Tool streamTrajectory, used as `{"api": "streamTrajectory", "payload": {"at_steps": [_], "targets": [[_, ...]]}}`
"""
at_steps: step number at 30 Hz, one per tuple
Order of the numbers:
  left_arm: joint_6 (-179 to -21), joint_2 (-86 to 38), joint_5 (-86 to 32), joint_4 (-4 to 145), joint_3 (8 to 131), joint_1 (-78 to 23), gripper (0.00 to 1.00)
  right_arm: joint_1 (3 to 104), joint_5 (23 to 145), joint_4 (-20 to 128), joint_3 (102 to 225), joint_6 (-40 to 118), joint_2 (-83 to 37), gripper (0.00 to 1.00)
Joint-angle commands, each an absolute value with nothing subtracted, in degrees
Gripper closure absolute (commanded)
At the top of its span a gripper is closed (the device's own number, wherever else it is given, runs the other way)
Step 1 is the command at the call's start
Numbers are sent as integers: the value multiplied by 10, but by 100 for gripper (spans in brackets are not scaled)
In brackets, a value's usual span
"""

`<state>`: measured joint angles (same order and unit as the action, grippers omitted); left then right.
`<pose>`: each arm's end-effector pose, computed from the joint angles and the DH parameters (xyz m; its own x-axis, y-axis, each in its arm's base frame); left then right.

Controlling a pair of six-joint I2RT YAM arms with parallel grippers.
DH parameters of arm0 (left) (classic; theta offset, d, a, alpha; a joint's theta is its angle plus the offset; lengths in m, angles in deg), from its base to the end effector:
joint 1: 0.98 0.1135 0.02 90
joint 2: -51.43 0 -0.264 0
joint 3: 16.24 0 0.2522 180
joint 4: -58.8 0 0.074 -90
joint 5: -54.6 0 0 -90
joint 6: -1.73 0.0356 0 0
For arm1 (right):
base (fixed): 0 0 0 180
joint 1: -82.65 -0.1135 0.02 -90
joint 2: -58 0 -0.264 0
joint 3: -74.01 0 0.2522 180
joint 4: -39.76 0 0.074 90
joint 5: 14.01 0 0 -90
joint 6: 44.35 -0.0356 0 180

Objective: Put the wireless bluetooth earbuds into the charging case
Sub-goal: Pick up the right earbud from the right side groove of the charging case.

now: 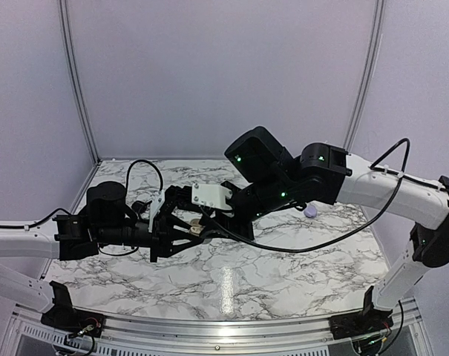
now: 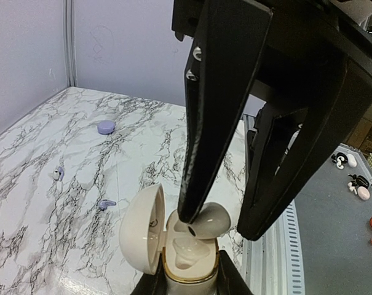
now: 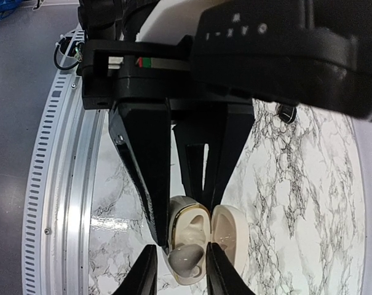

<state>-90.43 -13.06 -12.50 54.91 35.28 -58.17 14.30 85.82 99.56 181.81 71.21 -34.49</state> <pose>0.1279 -0.2239 0.2783 -0.1225 0.1259 -0.9845 0.9785 0.1811 -0.0986 0.1244 0.3299 0.3674 0.1813 -0.6956 -0.6952 -0.9783 -0.0552 -0.1999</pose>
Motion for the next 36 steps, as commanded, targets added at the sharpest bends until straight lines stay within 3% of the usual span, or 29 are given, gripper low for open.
{"api": "streamTrajectory", "payload": {"at_steps": [1,17,36], "targets": [[-897,-132,-122,552,373,-578,100,138,845,996,1824,714,-349,73],[-895,-123,-123,552,376,-578,100,138,836,989,1814,717,-345,74],[-891,-101,-123,540,363,-578,100,150,846,964,1794,712,-331,87]]}}
